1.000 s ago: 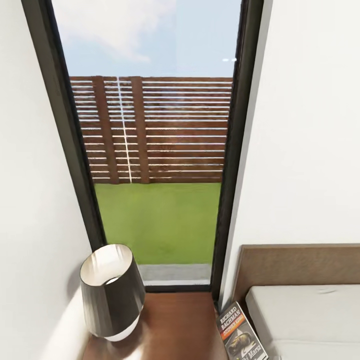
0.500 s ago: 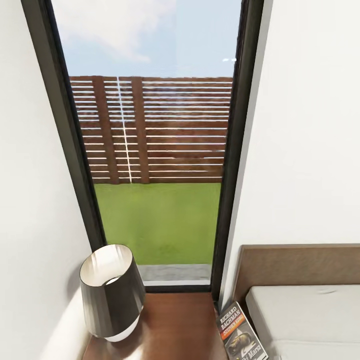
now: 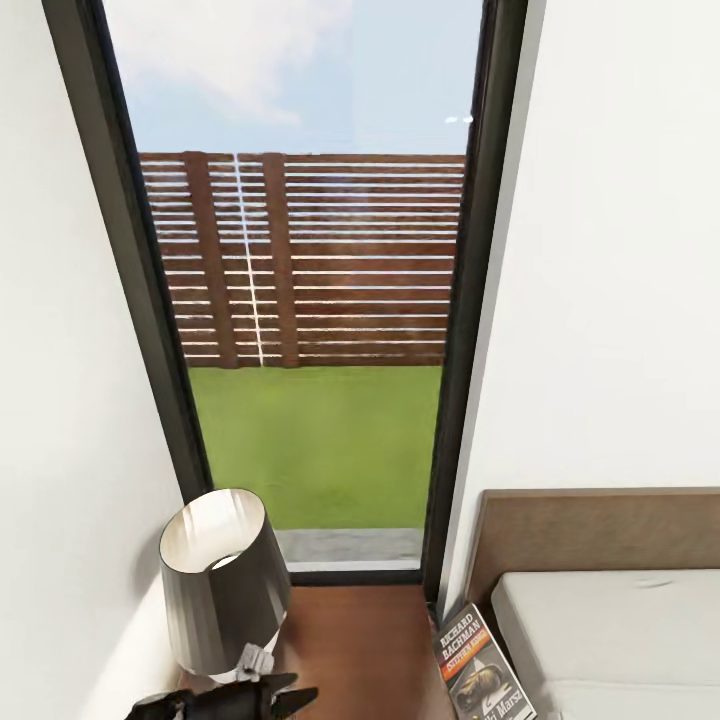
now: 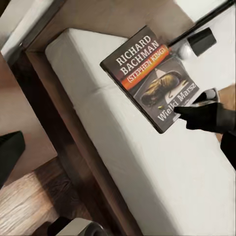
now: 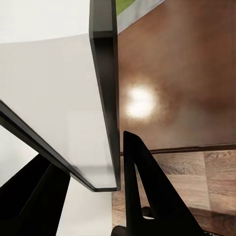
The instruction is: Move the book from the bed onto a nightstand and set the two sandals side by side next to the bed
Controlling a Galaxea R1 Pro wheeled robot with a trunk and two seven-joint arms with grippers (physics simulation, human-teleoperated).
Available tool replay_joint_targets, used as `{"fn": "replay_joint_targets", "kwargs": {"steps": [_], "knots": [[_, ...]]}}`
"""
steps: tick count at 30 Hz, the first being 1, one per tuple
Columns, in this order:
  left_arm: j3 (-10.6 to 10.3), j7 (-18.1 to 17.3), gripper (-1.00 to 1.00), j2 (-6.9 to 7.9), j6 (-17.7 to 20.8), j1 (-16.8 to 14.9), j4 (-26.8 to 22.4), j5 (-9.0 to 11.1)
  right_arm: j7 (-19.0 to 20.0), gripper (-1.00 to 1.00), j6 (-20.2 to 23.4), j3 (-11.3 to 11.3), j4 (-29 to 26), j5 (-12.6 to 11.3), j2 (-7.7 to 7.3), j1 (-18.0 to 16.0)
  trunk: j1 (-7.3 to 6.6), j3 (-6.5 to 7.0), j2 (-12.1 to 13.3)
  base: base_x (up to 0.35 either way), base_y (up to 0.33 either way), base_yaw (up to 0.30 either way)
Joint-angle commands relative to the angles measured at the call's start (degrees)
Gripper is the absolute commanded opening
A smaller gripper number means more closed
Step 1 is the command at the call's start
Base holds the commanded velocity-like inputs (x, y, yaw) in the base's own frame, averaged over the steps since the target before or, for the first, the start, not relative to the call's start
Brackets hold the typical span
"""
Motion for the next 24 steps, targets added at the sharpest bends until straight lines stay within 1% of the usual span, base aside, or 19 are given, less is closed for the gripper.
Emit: {"fn": "replay_joint_targets", "kwargs": {"steps": [1,3,7,12,18,20,22,24], "knots": [[-0.4,-0.3,1.00,0.12,2.7,-0.1,-3.1,0.8,0.1,-1.00,0.4,0.4,0.0,-0.6,-0.03,-0.1,0.03,-0.13,-0.1,0.000,0.000,0.000],[-0.4,-0.9,1.00,0.13,6.0,-0.1,-7.2,1.0,0.1,-1.00,0.4,0.4,0.0,-0.6,-0.03,-0.1,0.03,-0.13,-0.1,0.000,0.000,0.000],[-0.6,-1.4,1.00,0.03,7.7,0.3,-9.5,1.2,0.3,-1.00,0.4,0.4,0.0,-0.6,-0.03,-0.1,0.03,-0.13,-0.1,0.000,0.000,0.000],[-0.6,-3.0,1.00,0.44,7.9,0.6,-9.9,1.2,0.5,-1.00,0.4,0.4,-0.1,-0.5,-0.03,-0.1,0.03,-0.13,-0.1,0.000,0.000,0.000],[-0.6,-3.5,1.00,0.58,7.9,0.7,-9.4,1.3,1.0,-1.00,0.4,0.5,-1.2,-0.4,-0.10,-0.1,0.03,-0.13,-0.1,0.000,0.000,0.000],[-0.6,-4.0,1.00,0.62,8.0,0.7,-9.4,1.3,1.0,-1.00,0.6,0.5,-2.4,-0.4,-0.11,-0.1,0.03,-0.13,-0.1,0.000,0.000,0.000],[-0.6,-5.7,1.00,0.64,7.9,0.7,-9.3,1.4,1.0,-1.00,1.2,0.5,-5.9,-0.4,-0.12,-0.1,0.03,-0.13,-0.1,0.000,0.000,0.000],[-0.6,-6.7,1.00,0.65,7.9,0.7,-9.1,1.4,1.0,-1.00,1.9,0.5,-9.0,-0.5,-0.12,-0.1,0.03,-0.13,-0.1,0.000,0.000,0.000]]}}
